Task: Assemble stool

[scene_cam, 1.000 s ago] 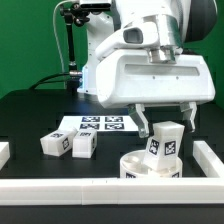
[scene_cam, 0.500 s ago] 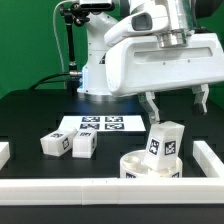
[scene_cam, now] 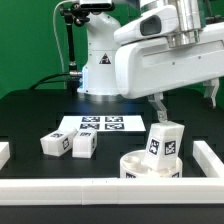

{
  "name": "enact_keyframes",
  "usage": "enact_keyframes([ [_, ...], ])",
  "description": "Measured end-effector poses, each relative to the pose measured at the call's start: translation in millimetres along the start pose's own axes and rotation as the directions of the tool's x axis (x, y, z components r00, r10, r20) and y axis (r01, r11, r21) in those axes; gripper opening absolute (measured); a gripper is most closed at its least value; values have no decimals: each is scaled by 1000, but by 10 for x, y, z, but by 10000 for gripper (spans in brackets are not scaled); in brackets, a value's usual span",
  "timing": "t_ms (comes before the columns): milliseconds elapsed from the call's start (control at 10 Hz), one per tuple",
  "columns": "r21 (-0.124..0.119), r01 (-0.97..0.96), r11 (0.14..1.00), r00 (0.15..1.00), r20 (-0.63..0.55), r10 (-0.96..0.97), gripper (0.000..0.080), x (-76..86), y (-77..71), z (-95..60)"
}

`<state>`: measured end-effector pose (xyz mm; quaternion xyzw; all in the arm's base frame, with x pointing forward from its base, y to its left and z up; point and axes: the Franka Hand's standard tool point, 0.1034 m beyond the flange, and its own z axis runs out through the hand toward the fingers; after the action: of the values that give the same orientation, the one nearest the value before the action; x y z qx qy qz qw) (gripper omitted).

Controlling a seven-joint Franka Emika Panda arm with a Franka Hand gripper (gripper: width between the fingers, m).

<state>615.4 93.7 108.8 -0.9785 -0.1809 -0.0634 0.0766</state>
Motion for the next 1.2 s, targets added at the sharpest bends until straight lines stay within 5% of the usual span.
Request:
enact_keyframes([
  [200, 0, 88, 996, 995, 49, -88, 649, 76, 64, -29],
  [400, -40, 242, 969, 970, -25, -243, 649, 196, 180, -56],
  [800, -40, 350, 936, 936, -12, -351, 649, 165, 186, -36],
  [1000, -46, 495, 868, 869, 1, -496, 649, 156, 211, -32],
  [1200, -85, 688, 721, 724, 11, -690, 649, 202, 273, -36],
])
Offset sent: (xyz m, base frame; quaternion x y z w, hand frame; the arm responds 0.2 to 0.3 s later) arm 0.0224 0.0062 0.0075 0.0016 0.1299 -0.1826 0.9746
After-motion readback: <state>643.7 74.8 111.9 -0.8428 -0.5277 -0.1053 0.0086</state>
